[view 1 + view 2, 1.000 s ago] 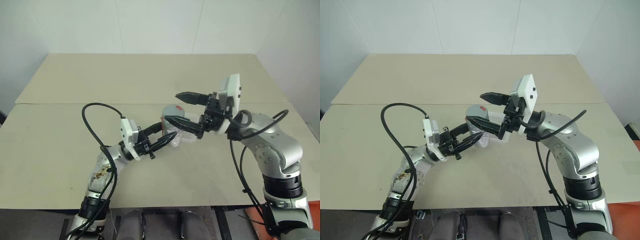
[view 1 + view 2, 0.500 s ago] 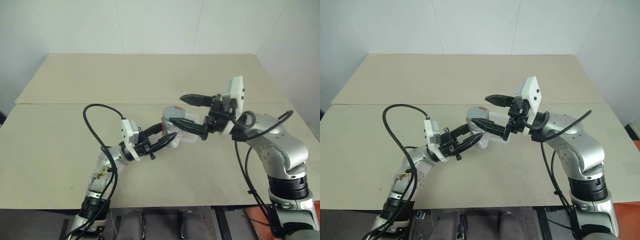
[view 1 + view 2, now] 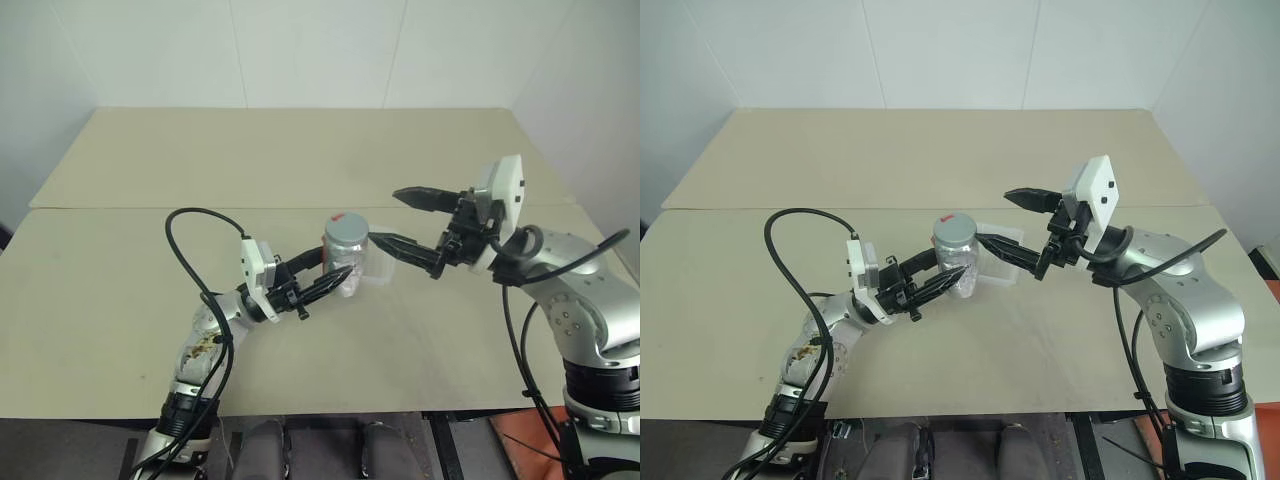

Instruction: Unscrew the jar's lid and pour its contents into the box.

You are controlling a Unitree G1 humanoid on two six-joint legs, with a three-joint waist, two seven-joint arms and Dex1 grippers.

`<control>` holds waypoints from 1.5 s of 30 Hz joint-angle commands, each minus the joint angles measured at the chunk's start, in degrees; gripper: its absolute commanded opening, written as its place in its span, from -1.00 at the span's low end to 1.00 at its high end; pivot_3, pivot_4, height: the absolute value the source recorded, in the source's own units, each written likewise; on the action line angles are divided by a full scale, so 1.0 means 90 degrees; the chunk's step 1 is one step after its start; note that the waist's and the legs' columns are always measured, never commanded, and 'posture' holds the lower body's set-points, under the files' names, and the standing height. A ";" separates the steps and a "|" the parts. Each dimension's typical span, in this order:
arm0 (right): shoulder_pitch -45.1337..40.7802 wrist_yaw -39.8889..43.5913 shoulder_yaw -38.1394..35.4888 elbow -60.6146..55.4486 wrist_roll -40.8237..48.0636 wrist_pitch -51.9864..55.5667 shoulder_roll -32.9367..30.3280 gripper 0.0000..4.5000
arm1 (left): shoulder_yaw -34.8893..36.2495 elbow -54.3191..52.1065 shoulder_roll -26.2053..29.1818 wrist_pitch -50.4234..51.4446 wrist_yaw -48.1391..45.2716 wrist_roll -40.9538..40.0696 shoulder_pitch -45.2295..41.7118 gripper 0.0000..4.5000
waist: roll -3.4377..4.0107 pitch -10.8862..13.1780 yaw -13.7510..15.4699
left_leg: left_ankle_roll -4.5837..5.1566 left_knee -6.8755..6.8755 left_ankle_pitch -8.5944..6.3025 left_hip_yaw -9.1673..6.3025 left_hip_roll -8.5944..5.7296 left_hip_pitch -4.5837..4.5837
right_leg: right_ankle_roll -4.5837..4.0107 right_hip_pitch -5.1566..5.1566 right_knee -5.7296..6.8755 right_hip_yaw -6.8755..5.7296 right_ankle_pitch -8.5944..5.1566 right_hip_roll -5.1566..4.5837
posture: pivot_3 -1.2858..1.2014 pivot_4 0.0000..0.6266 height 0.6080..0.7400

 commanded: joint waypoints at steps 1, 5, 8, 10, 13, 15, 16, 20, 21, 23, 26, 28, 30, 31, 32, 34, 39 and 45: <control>-0.0034 0.0094 -0.0316 -0.0167 0.0150 -0.0152 -0.0101 1.00 | 0.0039 -0.0127 -0.0029 -0.0191 -0.0069 -0.0054 -0.0111 -0.13 | 0.0000 0.0000 0.0001 | 0.0000 0.0000 0.0000 0.0000 0.0000 0.0000 | 0.0000 0.0000 0.0000 0.0000 0.0000 0.0000 | 0.03 -0.52 1.00; -0.0062 0.0303 -0.0377 -0.0394 0.0459 -0.0083 -0.0105 1.00 | 0.0015 -0.0097 -0.0063 -0.0260 -0.0064 -0.0012 -0.0111 -0.13 | 0.0000 0.0000 0.0001 | 0.0000 0.0000 0.0000 -0.0001 0.0000 0.0000 | 0.0000 0.0000 0.0000 0.0000 0.0000 0.0000 | 0.03 -0.52 1.00; -0.0198 0.0162 -0.0193 -0.0475 0.0452 -0.0024 0.0036 1.00 | 0.0001 -0.0079 -0.0081 -0.0297 -0.0061 0.0004 -0.0118 -0.13 | 0.0000 0.0000 -0.0001 | 0.0000 0.0000 0.0000 -0.0001 0.0000 0.0000 | 0.0000 0.0000 0.0000 0.0000 0.0000 -0.0001 | 0.03 -0.52 1.00; -0.0282 0.0097 -0.0024 -0.0480 0.0381 -0.0029 0.0164 1.00 | -0.0009 -0.0064 -0.0096 -0.0322 -0.0064 0.0019 -0.0126 -0.13 | 0.0000 0.0000 -0.0011 | 0.0000 0.0000 0.0000 -0.0001 0.0000 0.0002 | 0.0000 0.0000 0.0002 0.0001 0.0000 0.0000 | 0.03 -0.52 1.00; -0.0402 0.0062 0.0207 -0.0433 0.0229 -0.0098 0.0326 1.00 | -0.0021 -0.0042 -0.0111 -0.0350 -0.0071 0.0039 -0.0146 -0.13 | 0.0000 0.0000 -0.0013 | 0.0000 0.0000 0.0000 -0.0001 0.0003 0.0003 | 0.0000 0.0000 0.0002 0.0000 0.0000 0.0003 | 0.03 -0.52 1.00; -0.0519 0.0005 0.0330 -0.0355 0.0146 -0.0104 0.0436 1.00 | -0.0027 -0.0024 -0.0114 -0.0375 -0.0081 0.0053 -0.0154 -0.13 | 0.0000 0.0000 -0.0011 | 0.0000 0.0000 0.0000 -0.0001 0.0001 0.0001 | 0.0000 0.0000 0.0001 0.0000 0.0000 0.0000 | 0.03 -0.52 1.00; -0.0569 -0.0007 0.0373 -0.0321 0.0121 -0.0108 0.0484 1.00 | -0.0031 -0.0016 -0.0112 -0.0389 -0.0086 0.0061 -0.0156 -0.13 | 0.0000 0.0000 -0.0010 | 0.0000 0.0000 0.0000 -0.0001 0.0001 0.0000 | 0.0000 0.0000 0.0000 0.0000 0.0000 0.0001 | 0.03 -0.52 1.00; -0.0727 -0.0031 0.0532 -0.0241 0.0040 -0.0124 0.0643 1.00 | -0.0038 -0.0019 -0.0094 -0.0425 -0.0092 0.0058 -0.0150 -0.13 | 0.0000 0.0000 0.0001 | 0.0000 0.0000 0.0000 -0.0001 0.0001 0.0000 | 0.0000 0.0000 0.0000 -0.0002 0.0000 0.0000 | 0.03 -0.52 1.00; -0.0755 -0.0035 0.0572 -0.0231 0.0013 -0.0130 0.0678 1.00 | -0.0038 -0.0015 -0.0093 -0.0436 -0.0093 0.0058 -0.0149 -0.13 | 0.0000 0.0000 0.0001 | 0.0000 0.0000 0.0000 -0.0001 0.0000 0.0000 | 0.0000 0.0000 0.0000 -0.0001 0.0000 0.0000 | 0.03 -0.52 1.00; -0.0786 -0.0035 0.0615 -0.0215 -0.0038 -0.0131 0.0732 1.00 | -0.0038 -0.0007 -0.0093 -0.0456 -0.0096 0.0063 -0.0148 -0.13 | 0.0000 0.0000 0.0000 | 0.0000 0.0000 0.0000 0.0000 0.0000 -0.0001 | 0.0000 0.0000 -0.0001 -0.0001 0.0000 -0.0001 | 0.03 -0.52 1.00; -0.0819 -0.0038 0.0630 -0.0157 -0.0109 -0.0132 0.0762 1.00 | -0.0038 -0.0005 -0.0098 -0.0472 -0.0098 0.0057 -0.0144 -0.13 | 0.0000 0.0000 -0.0002 | 0.0000 0.0000 0.0000 0.0000 0.0000 0.0000 | 0.0000 0.0000 0.0000 -0.0001 0.0000 0.0000 | 0.03 -0.52 1.00; -0.0823 -0.0016 0.0603 -0.0120 -0.0132 -0.0133 0.0745 1.00 | -0.0041 0.0001 -0.0102 -0.0486 -0.0100 0.0055 -0.0142 -0.13 | 0.0000 0.0000 -0.0002 | 0.0000 0.0000 0.0000 0.0000 0.0001 0.0000 | 0.0000 0.0000 0.0000 -0.0001 0.0000 0.0000 | 0.03 -0.52 1.00; -0.0797 0.0024 0.0545 -0.0100 -0.0133 -0.0130 0.0695 1.00 | -0.0046 0.0010 -0.0110 -0.0503 -0.0109 0.0052 -0.0129 -0.13 | 0.0000 0.0000 -0.0003 | 0.0000 0.0000 0.0000 0.0000 0.0000 0.0000 | 0.0000 0.0000 0.0000 -0.0001 0.0000 0.0000 | 0.03 -0.52 1.00; -0.0770 0.0047 0.0515 -0.0105 -0.0139 -0.0135 0.0658 1.00 | -0.0054 0.0012 -0.0117 -0.0513 -0.0113 0.0054 -0.0123 -0.13 | 0.0000 0.0000 -0.0003 | 0.0000 0.0000 0.0000 0.0000 0.0000 0.0000 | 0.0000 0.0000 0.0000 -0.0001 0.0000 0.0000 | 0.03 -0.52 1.00; -0.0737 0.0068 0.0481 -0.0111 -0.0135 -0.0134 0.0622 1.00 | -0.0063 0.0018 -0.0127 -0.0520 -0.0112 0.0057 -0.0122 -0.13 | 0.0000 0.0000 -0.0003 | 0.0000 0.0000 0.0000 0.0000 0.0000 0.0000 | 0.0000 0.0000 0.0000 -0.0001 0.0000 0.0000 | 0.03 -0.52 1.00; -0.0664 0.0098 0.0427 -0.0129 -0.0133 -0.0138 0.0545 1.00 | -0.0077 0.0026 -0.0144 -0.0528 -0.0112 0.0059 -0.0127 -0.13 | 0.0000 0.0000 0.0002 | 0.0000 0.0000 0.0000 0.0000 0.0000 -0.0001 | 0.0000 0.0000 -0.0001 -0.0001 0.0000 -0.0001 | 0.03 -0.52 1.00; -0.0513 0.0113 0.0322 -0.0180 -0.0121 -0.0152 0.0435 1.00 | -0.0069 0.0038 -0.0152 -0.0523 -0.0135 0.0056 -0.0137 -0.13 | 0.0000 0.0000 -0.0001 | 0.0000 0.0000 0.0000 0.0000 0.0000 0.0000 | 0.0000 0.0000 0.0000 -0.0001 0.0000 0.0000 | 0.03 -0.52 1.00; -0.0379 0.0109 0.0155 -0.0182 -0.0118 -0.0189 0.0317 1.00 | -0.0039 0.0060 -0.0114 -0.0512 -0.0166 0.0040 -0.0144 -0.13 | 0.0000 0.0000 -0.0004 | 0.0000 0.0000 0.0000 -0.0001 0.0001 0.0001 | 0.0000 0.0000 0.0001 -0.0001 0.0000 0.0001 | 0.03 -0.52 1.00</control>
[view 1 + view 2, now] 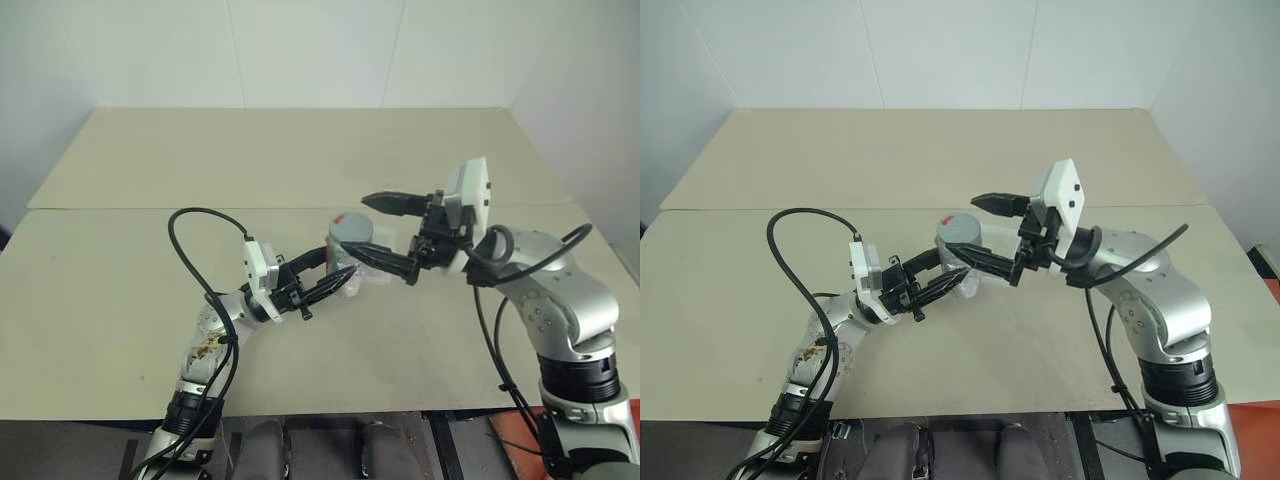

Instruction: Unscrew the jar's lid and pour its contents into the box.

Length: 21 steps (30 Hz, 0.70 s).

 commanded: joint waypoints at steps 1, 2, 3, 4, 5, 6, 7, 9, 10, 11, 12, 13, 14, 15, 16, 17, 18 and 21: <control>0.0060 -0.0033 -0.0402 -0.0132 0.0024 -0.0193 -0.0153 1.00 | 0.0034 -0.0142 0.0007 -0.0130 -0.0082 -0.0059 -0.0105 -0.13 | 0.0000 0.0000 0.0001 | 0.0000 0.0000 0.0000 0.0000 0.0000 0.0000 | 0.0000 0.0000 0.0000 0.0000 0.0000 0.0000 | 0.03 -0.52 1.00; 0.0101 0.0004 -0.0438 -0.0128 0.0027 -0.0221 -0.0192 1.00 | 0.0036 -0.0148 0.0012 -0.0120 -0.0085 -0.0069 -0.0104 -0.13 | 0.0000 0.0000 0.0001 | 0.0000 0.0000 0.0000 0.0000 -0.0001 0.0000 | 0.0000 0.0000 -0.0001 0.0000 0.0000 -0.0001 | 0.03 -0.52 1.00; 0.0138 0.0018 -0.0466 -0.0126 0.0015 -0.0246 -0.0225 1.00 | 0.0036 -0.0154 0.0018 -0.0113 -0.0089 -0.0076 -0.0101 -0.13 | 0.0000 0.0000 0.0002 | 0.0000 0.0000 0.0000 0.0000 -0.0001 -0.0001 | 0.0000 0.0000 -0.0001 0.0000 0.0000 -0.0001 | 0.03 -0.52 1.00; 0.0171 0.0004 -0.0503 -0.0116 0.0016 -0.0248 -0.0246 1.00 | 0.0036 -0.0158 0.0020 -0.0111 -0.0088 -0.0079 -0.0098 -0.13 | 0.0000 0.0000 0.0005 | 0.0000 0.0000 0.0000 0.0000 -0.0001 -0.0001 | 0.0000 0.0000 -0.0002 0.0000 0.0000 -0.0001 | 0.03 -0.52 1.00; 0.0191 -0.0011 -0.0530 -0.0095 0.0006 -0.0263 -0.0270 1.00 | 0.0042 -0.0154 0.0025 -0.0105 -0.0093 -0.0089 -0.0104 -0.13 | 0.0000 0.0000 0.0009 | 0.0000 0.0000 0.0000 0.0000 -0.0001 -0.0002 | 0.0000 0.0000 -0.0002 0.0000 0.0000 -0.0002 | 0.03 -0.52 1.00; 0.0207 -0.0019 -0.0550 -0.0080 0.0001 -0.0277 -0.0288 1.00 | 0.0046 -0.0153 0.0029 -0.0099 -0.0096 -0.0096 -0.0107 -0.13 | 0.0000 0.0000 0.0007 | 0.0000 0.0000 0.0000 0.0000 -0.0001 -0.0002 | 0.0000 0.0000 -0.0002 0.0000 0.0000 -0.0002 | 0.03 -0.52 1.00; 0.0228 -0.0017 -0.0582 -0.0073 0.0006 -0.0289 -0.0308 1.00 | 0.0044 -0.0161 0.0032 -0.0095 -0.0103 -0.0097 -0.0103 -0.13 | 0.0000 0.0000 0.0006 | 0.0000 0.0000 0.0000 0.0000 -0.0002 -0.0001 | 0.0000 0.0000 -0.0001 0.0001 0.0000 -0.0002 | 0.03 -0.52 1.00; 0.0276 -0.0005 -0.0641 -0.0073 0.0013 -0.0302 -0.0351 1.00 | 0.0041 -0.0182 0.0031 -0.0083 -0.0110 -0.0106 -0.0091 -0.13 | 0.0000 0.0000 0.0005 | 0.0000 0.0000 0.0000 0.0001 -0.0001 0.0000 | 0.0000 0.0000 0.0000 0.0000 0.0000 -0.0001 | 0.03 -0.52 1.00; 0.0307 0.0007 -0.0671 -0.0074 0.0016 -0.0310 -0.0378 1.00 | 0.0044 -0.0181 0.0034 -0.0079 -0.0118 -0.0112 -0.0091 -0.13 | 0.0000 0.0000 0.0005 | 0.0000 0.0000 0.0000 0.0000 -0.0001 0.0000 | 0.0000 0.0000 0.0000 0.0001 0.0000 -0.0001 | 0.03 -0.52 1.00; 0.0327 0.0016 -0.0689 -0.0075 0.0017 -0.0317 -0.0396 1.00 | 0.0047 -0.0178 0.0037 -0.0077 -0.0123 -0.0117 -0.0093 -0.13 | 0.0000 0.0000 0.0006 | 0.0000 0.0000 0.0000 0.0000 -0.0001 0.0000 | 0.0000 0.0000 -0.0001 0.0001 0.0000 0.0000 | 0.03 -0.52 1.00; 0.0342 0.0023 -0.0703 -0.0074 0.0012 -0.0323 -0.0407 1.00 | 0.0049 -0.0175 0.0040 -0.0076 -0.0127 -0.0119 -0.0094 -0.13 | 0.0000 0.0000 0.0007 | 0.0000 0.0000 0.0000 0.0000 -0.0001 -0.0001 | 0.0000 0.0000 -0.0001 0.0000 0.0000 -0.0001 | 0.03 -0.52 1.00; 0.0354 0.0013 -0.0714 -0.0075 -0.0006 -0.0329 -0.0415 1.00 | 0.0052 -0.0173 0.0044 -0.0077 -0.0133 -0.0120 -0.0094 -0.13 | 0.0000 0.0000 0.0006 | 0.0000 0.0000 0.0000 0.0001 -0.0002 -0.0001 | 0.0000 0.0000 -0.0002 0.0001 0.0000 -0.0001 | 0.03 -0.52 1.00; 0.0371 0.0014 -0.0737 -0.0067 -0.0012 -0.0338 -0.0429 1.00 | 0.0053 -0.0172 0.0043 -0.0077 -0.0134 -0.0118 -0.0095 -0.13 | 0.0000 0.0000 0.0005 | 0.0000 0.0000 0.0000 0.0001 -0.0002 -0.0001 | 0.0000 0.0000 -0.0002 0.0001 0.0000 -0.0002 | 0.03 -0.52 1.00; 0.0388 0.0018 -0.0765 -0.0073 0.0004 -0.0331 -0.0446 1.00 | 0.0055 -0.0175 0.0045 -0.0075 -0.0137 -0.0118 -0.0095 -0.13 | 0.0000 0.0000 0.0005 | 0.0000 0.0000 0.0000 0.0001 -0.0002 -0.0001 | 0.0000 0.0000 -0.0001 0.0001 0.0000 -0.0001 | 0.03 -0.52 1.00; 0.0400 0.0021 -0.0784 -0.0078 0.0019 -0.0324 -0.0457 1.00 | 0.0056 -0.0176 0.0047 -0.0073 -0.0139 -0.0117 -0.0094 -0.13 | 0.0000 0.0000 0.0006 | 0.0000 0.0000 0.0000 0.0001 -0.0001 0.0000 | 0.0000 0.0000 -0.0001 0.0001 0.0000 -0.0001 | 0.03 -0.52 1.00; 0.0415 0.0044 -0.0803 -0.0097 0.0054 -0.0311 -0.0476 1.00 | 0.0056 -0.0174 0.0045 -0.0075 -0.0140 -0.0111 -0.0097 -0.13 | 0.0000 0.0000 0.0005 | 0.0000 0.0000 0.0000 0.0001 -0.0001 0.0000 | 0.0000 0.0000 -0.0001 0.0001 0.0000 0.0000 | 0.03 -0.52 1.00; 0.0458 0.0148 -0.0834 -0.0160 0.0161 -0.0281 -0.0528 1.00 | 0.0059 -0.0177 0.0042 -0.0074 -0.0140 -0.0112 -0.0096 -0.13 | 0.0000 0.0000 0.0005 | 0.0000 0.0000 0.0000 0.0000 -0.0001 0.0000 | 0.0000 0.0000 -0.0001 0.0001 0.0000 -0.0001 | 0.03 -0.52 1.00; 0.0667 0.0636 -0.0917 -0.0386 0.0540 -0.0230 -0.0738 1.00 | 0.0060 -0.0171 0.0036 -0.0087 -0.0143 -0.0098 -0.0097 -0.13 | 0.0000 0.0000 0.0024 | 0.0000 0.0000 0.0000 0.0000 -0.0002 -0.0003 | 0.0000 0.0000 -0.0003 0.0000 0.0000 -0.0002 | 0.03 -0.52 1.00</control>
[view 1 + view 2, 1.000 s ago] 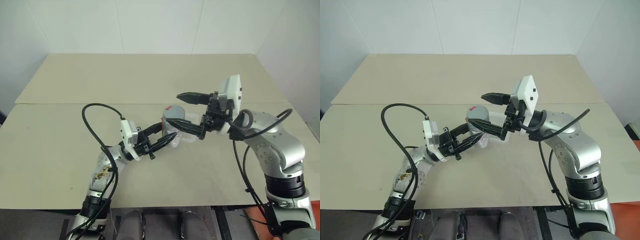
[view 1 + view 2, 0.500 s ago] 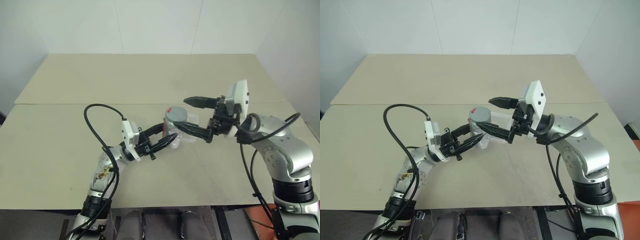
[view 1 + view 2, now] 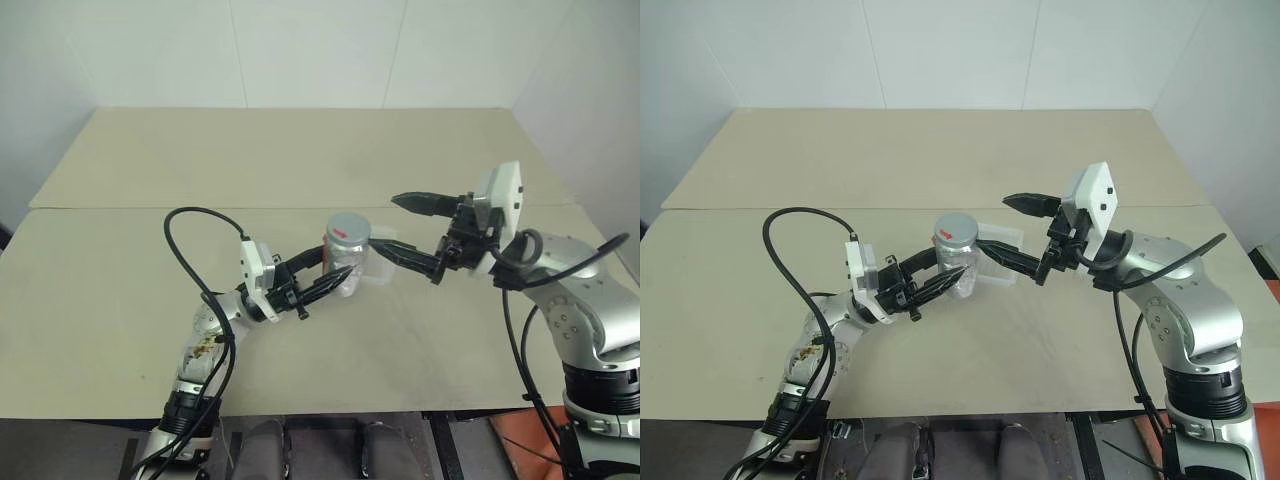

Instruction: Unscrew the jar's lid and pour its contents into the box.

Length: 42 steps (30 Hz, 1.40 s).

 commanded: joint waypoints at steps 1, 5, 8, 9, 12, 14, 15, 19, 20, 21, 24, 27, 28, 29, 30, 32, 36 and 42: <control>0.0159 0.0502 -0.0322 -0.0450 0.0497 -0.0073 -0.0250 1.00 | -0.0003 -0.0184 -0.0015 -0.0091 -0.0050 -0.0064 -0.0093 -0.13 | 0.0000 0.0000 0.0004 | 0.0001 0.0000 0.0000 -0.0001 0.0000 -0.0002 | 0.0000 0.0000 -0.0002 -0.0001 0.0000 0.0000 | 0.03 -0.52 1.00; 0.0111 0.0429 -0.0168 -0.0550 0.0560 -0.0035 -0.0195 1.00 | -0.0011 -0.0199 -0.0014 -0.0105 -0.0048 -0.0047 -0.0072 -0.13 | 0.0000 0.0000 -0.0021 | 0.0002 0.0000 -0.0001 0.0000 0.0002 0.0003 | 0.0000 0.0001 0.0001 0.0001 0.0000 0.0001 | 0.03 -0.52 1.00; -0.0081 0.0095 -0.0084 -0.0468 0.0623 0.0129 0.0008 1.00 | -0.0031 -0.0221 -0.0020 -0.0119 -0.0050 -0.0026 -0.0043 -0.13 | 0.0000 0.0000 -0.0038 | 0.0000 0.0000 0.0000 0.0000 0.0004 0.0007 | 0.0000 0.0001 0.0006 0.0002 0.0000 0.0004 | 0.03 -0.52 1.00; -0.0143 0.0050 -0.0027 -0.0450 0.0603 0.0142 0.0064 1.00 | -0.0034 -0.0227 -0.0021 -0.0119 -0.0048 -0.0025 -0.0040 -0.13 | 0.0000 0.0000 -0.0035 | 0.0000 0.0000 0.0000 0.0000 0.0004 0.0007 | 0.0000 0.0001 0.0007 0.0002 0.0000 0.0004 | 0.03 -0.52 1.00; -0.0304 -0.0033 0.0133 -0.0372 0.0545 0.0185 0.0178 1.00 | -0.0049 -0.0235 -0.0024 -0.0143 -0.0054 -0.0010 -0.0043 -0.13 | 0.0000 0.0000 -0.0028 | 0.0000 0.0000 0.0000 -0.0001 0.0002 0.0004 | 0.0000 0.0001 0.0002 0.0002 0.0000 0.0003 | 0.03 -0.52 1.00; -0.0383 -0.0044 0.0208 -0.0310 0.0544 0.0220 0.0220 1.00 | -0.0065 -0.0233 -0.0014 -0.0182 -0.0070 0.0022 -0.0049 -0.13 | 0.0000 0.0000 -0.0020 | 0.0000 0.0000 0.0000 0.0000 0.0002 0.0002 | 0.0000 0.0000 0.0000 0.0001 0.0000 0.0002 | 0.03 -0.52 1.00; -0.0405 -0.0039 0.0232 -0.0291 0.0538 0.0229 0.0230 1.00 | -0.0068 -0.0232 -0.0011 -0.0193 -0.0075 0.0029 -0.0051 -0.13 | 0.0000 0.0000 -0.0012 | 0.0000 0.0000 0.0000 0.0000 0.0001 0.0002 | 0.0000 0.0000 0.0000 0.0001 0.0000 0.0001 | 0.03 -0.52 1.00; -0.0532 -0.0025 0.0385 -0.0168 0.0526 0.0263 0.0295 1.00 | -0.0049 -0.0267 0.0023 -0.0242 -0.0111 0.0028 -0.0044 -0.13 | 0.0000 0.0000 -0.0007 | 0.0001 0.0001 0.0000 0.0000 0.0000 0.0002 | 0.0000 0.0001 0.0001 0.0001 0.0000 0.0000 | 0.03 -0.52 1.00; -0.0579 -0.0023 0.0407 -0.0122 0.0563 0.0305 0.0323 1.00 | -0.0044 -0.0286 0.0030 -0.0239 -0.0116 0.0015 -0.0041 -0.13 | 0.0000 0.0000 -0.0007 | 0.0001 0.0001 0.0000 0.0000 0.0000 0.0002 | 0.0000 0.0001 0.0001 0.0001 0.0000 0.0000 | 0.03 -0.52 1.00; -0.0627 0.0004 0.0425 -0.0059 0.0614 0.0347 0.0355 1.00 | -0.0049 -0.0289 0.0032 -0.0244 -0.0123 0.0016 -0.0043 -0.13 | 0.0000 0.0000 -0.0008 | 0.0001 0.0000 0.0000 0.0000 0.0001 0.0002 | 0.0000 0.0001 0.0001 0.0001 0.0000 0.0001 | 0.03 -0.52 1.00; -0.0725 0.0113 0.0455 0.0081 0.0729 0.0481 0.0415 1.00 | -0.0080 -0.0241 0.0050 -0.0329 -0.0156 0.0092 -0.0042 -0.13 | 0.0000 0.0000 -0.0010 | 0.0001 0.0000 0.0000 0.0000 0.0001 0.0003 | 0.0000 0.0000 0.0002 0.0001 0.0000 0.0001 | 0.03 -0.52 1.00; -0.0771 0.0132 0.0470 0.0159 0.0778 0.0592 0.0454 1.00 | -0.0091 -0.0232 0.0036 -0.0359 -0.0146 0.0079 -0.0026 -0.13 | 0.0000 0.0000 -0.0008 | 0.0001 0.0000 0.0000 0.0000 0.0001 0.0002 | 0.0000 0.0000 0.0000 0.0001 0.0001 0.0001 | 0.03 -0.52 1.00; -0.0779 0.0142 0.0477 0.0179 0.0796 0.0623 0.0451 1.00 | -0.0093 -0.0231 0.0028 -0.0370 -0.0141 0.0075 -0.0022 -0.13 | 0.0000 0.0000 -0.0006 | 0.0001 0.0000 0.0000 0.0000 0.0001 0.0002 | 0.0000 0.0001 0.0000 0.0001 0.0001 0.0000 | 0.03 -0.52 1.00; -0.0781 0.0168 0.0489 0.0194 0.0800 0.0628 0.0442 1.00 | -0.0095 -0.0232 0.0021 -0.0376 -0.0132 0.0074 -0.0016 -0.13 | 0.0000 0.0000 -0.0005 | 0.0001 0.0001 0.0000 0.0000 0.0001 0.0001 | 0.0000 0.0001 0.0000 0.0001 0.0001 0.0000 | 0.03 -0.52 1.00; -0.0784 0.0192 0.0493 0.0209 0.0811 0.0637 0.0435 1.00 | -0.0099 -0.0233 0.0017 -0.0387 -0.0128 0.0076 -0.0010 -0.13 | 0.0000 0.0000 -0.0006 | 0.0001 0.0001 0.0000 0.0000 0.0000 0.0001 | 0.0000 0.0001 0.0001 0.0001 0.0001 -0.0001 | 0.03 -0.52 1.00; -0.0785 0.0238 0.0494 0.0233 0.0845 0.0658 0.0426 1.00 | -0.0106 -0.0238 0.0010 -0.0397 -0.0118 0.0073 0.0002 -0.13 | 0.0000 0.0000 -0.0008 | 0.0001 0.0000 0.0000 0.0000 0.0001 0.0002 | 0.0000 0.0000 0.0001 0.0001 0.0001 0.0000 | 0.03 -0.52 1.00; -0.0783 0.0309 0.0458 0.0237 0.0878 0.0649 0.0437 0.62 | -0.0120 -0.0238 0.0005 -0.0409 -0.0098 0.0078 0.0021 -0.13 | 0.0000 0.0000 -0.0009 | 0.0001 0.0000 0.0000 0.0000 0.0001 0.0002 | 0.0000 0.0000 0.0001 0.0001 0.0000 0.0000 | 0.03 -0.52 1.00; -0.0744 0.0306 0.0456 0.0165 0.0779 0.0597 0.0421 0.32 | -0.0130 -0.0262 -0.0016 -0.0392 -0.0070 0.0061 0.0038 -0.13 | 0.0000 0.0000 -0.0009 | 0.0001 0.0000 0.0000 0.0000 0.0001 0.0002 | 0.0000 0.0000 0.0001 0.0001 0.0001 0.0000 | 0.03 -0.52 1.00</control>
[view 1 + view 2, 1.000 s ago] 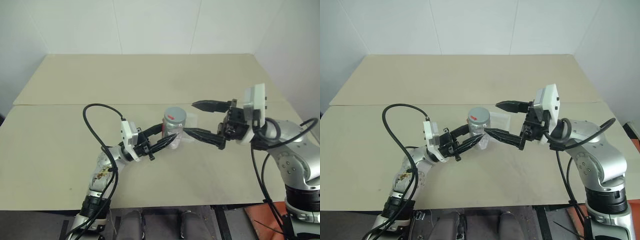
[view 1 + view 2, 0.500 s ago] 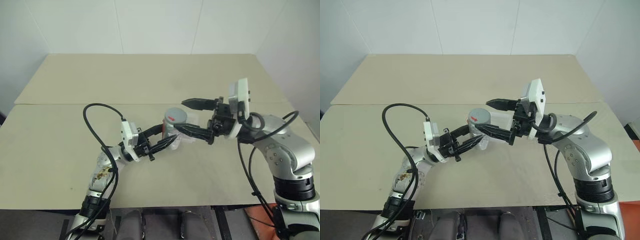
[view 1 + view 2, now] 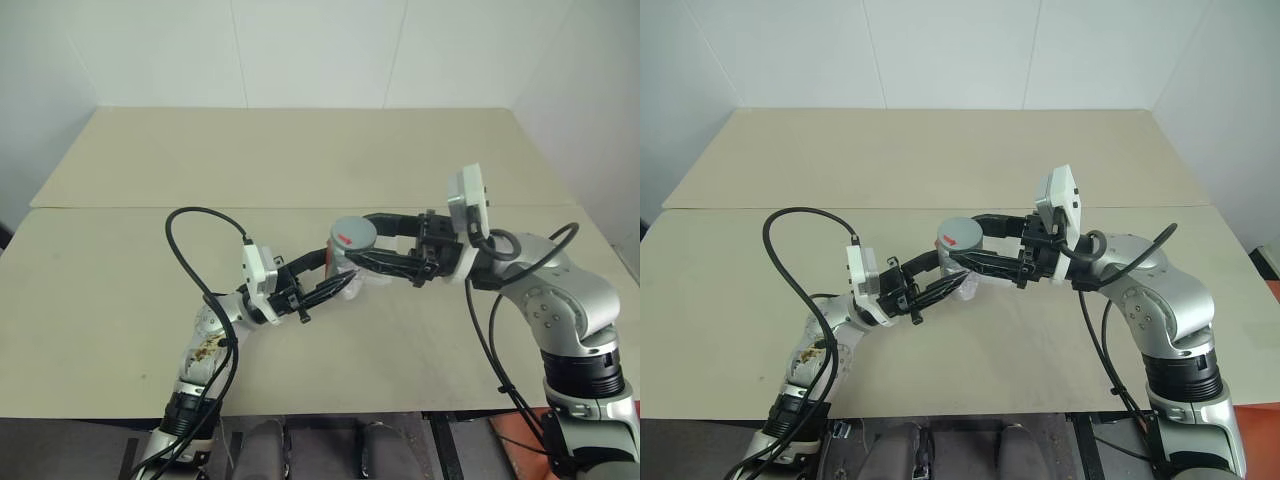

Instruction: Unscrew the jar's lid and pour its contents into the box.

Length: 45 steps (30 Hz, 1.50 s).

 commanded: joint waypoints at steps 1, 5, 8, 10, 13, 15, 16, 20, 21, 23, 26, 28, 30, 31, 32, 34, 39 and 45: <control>-0.0114 0.0011 -0.0154 -0.0194 0.0048 -0.0098 -0.0036 0.32 | -0.0022 -0.0240 -0.0033 -0.0106 0.0016 -0.0024 -0.0009 -0.13 | 0.0000 0.0000 0.0000 | 0.0000 0.0000 0.0000 0.0000 0.0000 0.0000 | 0.0000 0.0000 0.0000 0.0000 0.0000 0.0000 | 0.03 -0.52 1.00; -0.0120 -0.0015 -0.0146 -0.0188 -0.0008 -0.0120 -0.0042 0.32 | -0.0013 -0.0211 -0.0028 -0.0087 0.0010 -0.0038 -0.0046 -0.13 | 0.0000 0.0000 0.0000 | 0.0000 0.0000 0.0000 0.0000 0.0000 0.0000 | 0.0000 0.0000 0.0000 0.0000 0.0000 0.0000 | 0.03 -0.52 1.00; -0.0134 -0.0057 -0.0168 -0.0176 -0.0012 -0.0135 -0.0013 0.32 | -0.0015 -0.0185 -0.0003 -0.0077 -0.0034 -0.0047 -0.0052 -0.13 | 0.0000 0.0000 -0.0001 | 0.0000 0.0000 0.0000 0.0000 0.0000 0.0000 | 0.0000 0.0000 0.0000 0.0000 0.0000 0.0000 | 0.03 -0.52 1.00; -0.0159 -0.0111 -0.0208 -0.0167 0.0001 -0.0139 0.0009 0.32 | -0.0042 -0.0188 0.0033 -0.0069 -0.0093 -0.0038 -0.0023 -0.13 | 0.0000 0.0000 -0.0001 | 0.0000 0.0000 0.0000 0.0000 0.0000 0.0000 | 0.0000 0.0000 0.0000 0.0000 0.0000 0.0000 | 0.03 -0.52 1.00; -0.0190 -0.0178 -0.0256 -0.0132 0.0032 -0.0130 0.0042 0.32 | -0.0070 -0.0184 0.0067 -0.0075 -0.0143 -0.0024 -0.0006 -0.13 | 0.0000 0.0000 -0.0001 | 0.0000 0.0000 0.0000 0.0000 0.0000 0.0000 | 0.0000 0.0000 0.0000 0.0000 0.0000 0.0000 | 0.03 -0.52 1.00; -0.0192 -0.0230 -0.0322 -0.0111 0.0100 -0.0105 0.0085 0.32 | -0.0101 -0.0201 0.0089 -0.0087 -0.0168 -0.0008 0.0014 -0.13 | 0.0000 0.0000 -0.0001 | 0.0000 0.0000 0.0000 0.0000 0.0000 0.0000 | 0.0000 0.0000 0.0000 0.0000 0.0000 0.0000 | 0.03 -0.52 1.00; -0.0198 -0.0251 -0.0351 -0.0094 0.0136 -0.0091 0.0109 0.32 | -0.0112 -0.0202 0.0100 -0.0089 -0.0181 -0.0006 0.0016 -0.13 | 0.0000 0.0000 -0.0001 | 0.0000 0.0000 0.0000 0.0000 0.0000 0.0000 | 0.0000 0.0000 0.0000 0.0000 0.0000 0.0000 | 0.03 -0.52 1.00; -0.0220 -0.0278 -0.0393 -0.0071 0.0230 -0.0026 0.0147 0.32 | -0.0135 -0.0191 0.0115 -0.0108 -0.0197 -0.0006 0.0024 -0.13 | 0.0000 0.0000 0.0000 | 0.0000 0.0000 0.0000 0.0000 0.0000 0.0000 | 0.0000 0.0000 0.0000 0.0000 0.0000 0.0000 | 0.03 -0.52 1.00; -0.0230 -0.0278 -0.0407 -0.0061 0.0273 -0.0004 0.0165 0.32 | -0.0136 -0.0187 0.0120 -0.0109 -0.0200 -0.0009 0.0023 -0.13 | 0.0000 0.0000 0.0001 | 0.0000 0.0000 0.0000 0.0000 0.0000 0.0000 | 0.0000 0.0000 0.0000 0.0000 0.0000 0.0000 | 0.03 -0.52 1.00; -0.0240 -0.0273 -0.0444 -0.0053 0.0386 0.0082 0.0179 0.32 | -0.0153 -0.0183 0.0127 -0.0128 -0.0209 0.0003 0.0027 -0.13 | 0.0000 0.0000 0.0000 | 0.0000 0.0000 0.0000 0.0000 0.0000 0.0000 | 0.0000 0.0000 0.0000 0.0000 0.0000 0.0000 | 0.03 -0.52 1.00; -0.0244 -0.0317 -0.0470 -0.0039 0.0519 0.0191 0.0216 0.32 | -0.0154 -0.0169 0.0133 -0.0149 -0.0222 0.0001 0.0025 -0.13 | 0.0000 0.0000 -0.0001 | 0.0000 0.0000 0.0000 0.0000 0.0001 0.0000 | 0.0000 0.0000 0.0000 0.0000 0.0000 0.0000 | 0.03 -0.52 1.00; -0.0243 -0.0372 -0.0477 -0.0031 0.0615 0.0290 0.0240 0.32 | -0.0153 -0.0162 0.0135 -0.0161 -0.0228 -0.0001 0.0019 -0.13 | 0.0000 0.0000 -0.0002 | 0.0000 0.0000 0.0000 0.0000 0.0001 0.0000 | 0.0000 0.0000 0.0000 0.0000 0.0000 0.0000 | 0.03 -0.52 1.00; -0.0236 -0.0392 -0.0480 -0.0039 0.0629 0.0321 0.0258 0.32 | -0.0149 -0.0165 0.0136 -0.0162 -0.0225 -0.0012 0.0014 -0.13 | 0.0000 0.0000 -0.0001 | 0.0000 0.0000 0.0000 0.0000 0.0000 0.0000 | 0.0000 0.0000 0.0000 0.0000 0.0000 0.0000 | 0.03 -0.52 1.00; -0.0234 -0.0395 -0.0478 -0.0046 0.0620 0.0324 0.0264 0.32 | -0.0145 -0.0167 0.0138 -0.0158 -0.0221 -0.0020 0.0012 -0.13 | 0.0000 0.0000 -0.0002 | 0.0000 0.0000 0.0000 0.0000 0.0000 0.0000 | 0.0000 0.0000 0.0000 0.0000 0.0000 0.0000 | 0.03 -0.52 1.00; -0.0205 -0.0353 -0.0418 -0.0097 0.0395 0.0103 0.0249 0.32 | -0.0145 -0.0168 0.0142 -0.0160 -0.0220 -0.0020 0.0012 -0.13 | 0.0000 0.0000 -0.0002 | 0.0000 0.0000 0.0000 0.0000 0.0000 0.0000 | 0.0000 0.0000 0.0000 0.0000 0.0000 0.0000 | 0.03 -0.52 1.00; -0.0158 -0.0243 -0.0361 -0.0151 0.0079 -0.0332 0.0291 0.32 | -0.0150 -0.0172 0.0150 -0.0162 -0.0214 -0.0015 0.0014 -0.13 | 0.0000 0.0000 -0.0003 | 0.0000 0.0000 0.0000 0.0000 0.0000 0.0000 | 0.0000 0.0000 0.0000 0.0000 0.0000 0.0000 | 0.03 -0.52 1.00; -0.0147 0.0007 -0.0354 -0.0186 0.0048 -0.0482 0.0300 0.32 | -0.0163 -0.0173 0.0177 -0.0190 -0.0212 -0.0012 0.0016 -0.13 | 0.0000 0.0000 0.0000 | 0.0000 0.0000 0.0000 0.0000 0.0000 0.0000 | 0.0000 0.0000 0.0000 0.0000 0.0000 0.0001 | 0.03 -0.52 1.00; -0.0180 -0.0334 -0.0219 -0.0277 -0.0277 -0.0532 0.0325 0.88 | -0.0187 -0.0198 0.0181 -0.0185 -0.0179 -0.0031 0.0012 -0.13 | 0.0000 0.0000 -0.0003 | 0.0000 0.0000 0.0000 0.0001 0.0000 -0.0001 | 0.0000 0.0000 0.0000 -0.0001 0.0000 0.0001 | 0.03 -0.52 1.00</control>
